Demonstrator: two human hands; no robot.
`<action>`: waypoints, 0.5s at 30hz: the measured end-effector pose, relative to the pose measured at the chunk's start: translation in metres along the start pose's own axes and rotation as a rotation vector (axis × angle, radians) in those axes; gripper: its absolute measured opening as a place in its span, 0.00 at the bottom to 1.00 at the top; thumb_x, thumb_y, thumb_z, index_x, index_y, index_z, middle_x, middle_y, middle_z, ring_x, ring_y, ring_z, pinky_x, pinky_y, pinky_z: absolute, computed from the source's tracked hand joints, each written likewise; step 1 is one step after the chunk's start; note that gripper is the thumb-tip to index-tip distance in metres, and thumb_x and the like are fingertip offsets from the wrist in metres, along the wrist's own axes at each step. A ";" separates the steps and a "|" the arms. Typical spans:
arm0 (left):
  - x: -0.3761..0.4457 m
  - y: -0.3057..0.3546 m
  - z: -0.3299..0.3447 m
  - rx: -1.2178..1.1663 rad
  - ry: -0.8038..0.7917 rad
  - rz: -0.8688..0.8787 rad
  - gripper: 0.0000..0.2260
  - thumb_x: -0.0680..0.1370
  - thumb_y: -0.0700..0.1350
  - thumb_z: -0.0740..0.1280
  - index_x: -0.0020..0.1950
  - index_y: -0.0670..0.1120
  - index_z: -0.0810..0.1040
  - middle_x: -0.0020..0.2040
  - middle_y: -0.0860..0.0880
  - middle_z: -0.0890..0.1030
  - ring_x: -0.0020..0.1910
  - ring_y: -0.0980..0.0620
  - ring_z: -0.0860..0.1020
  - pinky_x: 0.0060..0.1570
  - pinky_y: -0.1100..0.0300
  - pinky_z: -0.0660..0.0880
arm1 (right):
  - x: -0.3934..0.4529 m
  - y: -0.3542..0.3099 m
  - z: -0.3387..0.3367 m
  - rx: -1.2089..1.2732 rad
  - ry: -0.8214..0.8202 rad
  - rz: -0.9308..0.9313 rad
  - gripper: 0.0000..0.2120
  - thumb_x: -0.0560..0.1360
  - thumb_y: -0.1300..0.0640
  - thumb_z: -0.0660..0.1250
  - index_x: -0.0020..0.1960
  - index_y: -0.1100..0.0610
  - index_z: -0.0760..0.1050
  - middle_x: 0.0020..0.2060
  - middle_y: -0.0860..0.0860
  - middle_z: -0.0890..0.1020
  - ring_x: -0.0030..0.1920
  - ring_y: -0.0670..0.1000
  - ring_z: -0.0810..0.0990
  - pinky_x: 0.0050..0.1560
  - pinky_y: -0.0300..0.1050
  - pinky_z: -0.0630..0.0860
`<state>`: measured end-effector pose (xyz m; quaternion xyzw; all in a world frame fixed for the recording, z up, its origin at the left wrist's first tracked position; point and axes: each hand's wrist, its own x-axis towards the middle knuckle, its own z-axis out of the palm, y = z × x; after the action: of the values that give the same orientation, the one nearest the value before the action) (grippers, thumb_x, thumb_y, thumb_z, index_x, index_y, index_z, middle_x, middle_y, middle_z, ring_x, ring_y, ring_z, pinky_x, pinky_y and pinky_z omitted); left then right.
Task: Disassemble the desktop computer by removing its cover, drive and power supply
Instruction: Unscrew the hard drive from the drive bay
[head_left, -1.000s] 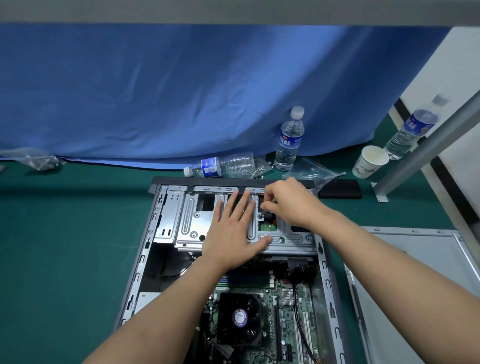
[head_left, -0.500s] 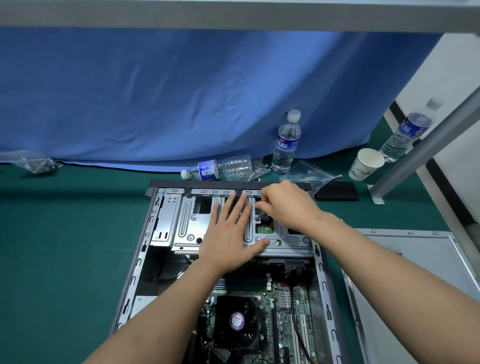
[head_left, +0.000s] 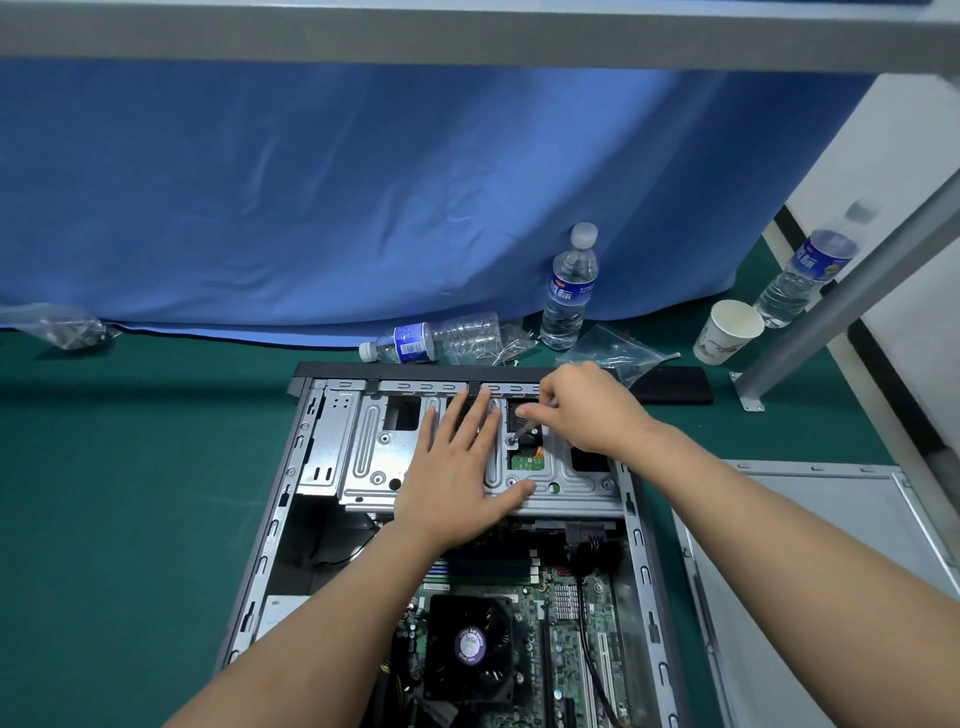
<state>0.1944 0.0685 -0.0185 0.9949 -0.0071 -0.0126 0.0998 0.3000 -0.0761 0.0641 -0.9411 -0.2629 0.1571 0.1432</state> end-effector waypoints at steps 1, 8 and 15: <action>0.000 0.000 0.000 0.001 0.000 0.000 0.42 0.71 0.74 0.41 0.79 0.50 0.46 0.78 0.54 0.39 0.75 0.55 0.33 0.73 0.49 0.33 | -0.001 -0.001 0.002 -0.018 0.015 0.001 0.20 0.75 0.44 0.66 0.32 0.57 0.72 0.33 0.54 0.78 0.41 0.57 0.76 0.40 0.48 0.74; 0.000 0.000 -0.001 0.002 -0.007 -0.004 0.43 0.70 0.74 0.41 0.79 0.50 0.46 0.78 0.54 0.39 0.75 0.54 0.33 0.74 0.48 0.34 | -0.001 0.001 -0.008 0.089 -0.090 -0.202 0.05 0.72 0.59 0.71 0.40 0.58 0.76 0.35 0.47 0.80 0.40 0.45 0.79 0.40 0.42 0.71; 0.000 0.000 -0.002 -0.004 -0.002 0.001 0.42 0.71 0.73 0.43 0.79 0.50 0.47 0.78 0.53 0.40 0.75 0.54 0.33 0.74 0.48 0.34 | 0.001 -0.015 -0.002 -0.055 -0.026 -0.161 0.10 0.75 0.50 0.66 0.38 0.53 0.70 0.38 0.51 0.78 0.44 0.54 0.77 0.41 0.46 0.71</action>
<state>0.1942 0.0686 -0.0164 0.9947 -0.0076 -0.0136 0.1019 0.2949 -0.0639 0.0713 -0.9184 -0.3439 0.1498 0.1260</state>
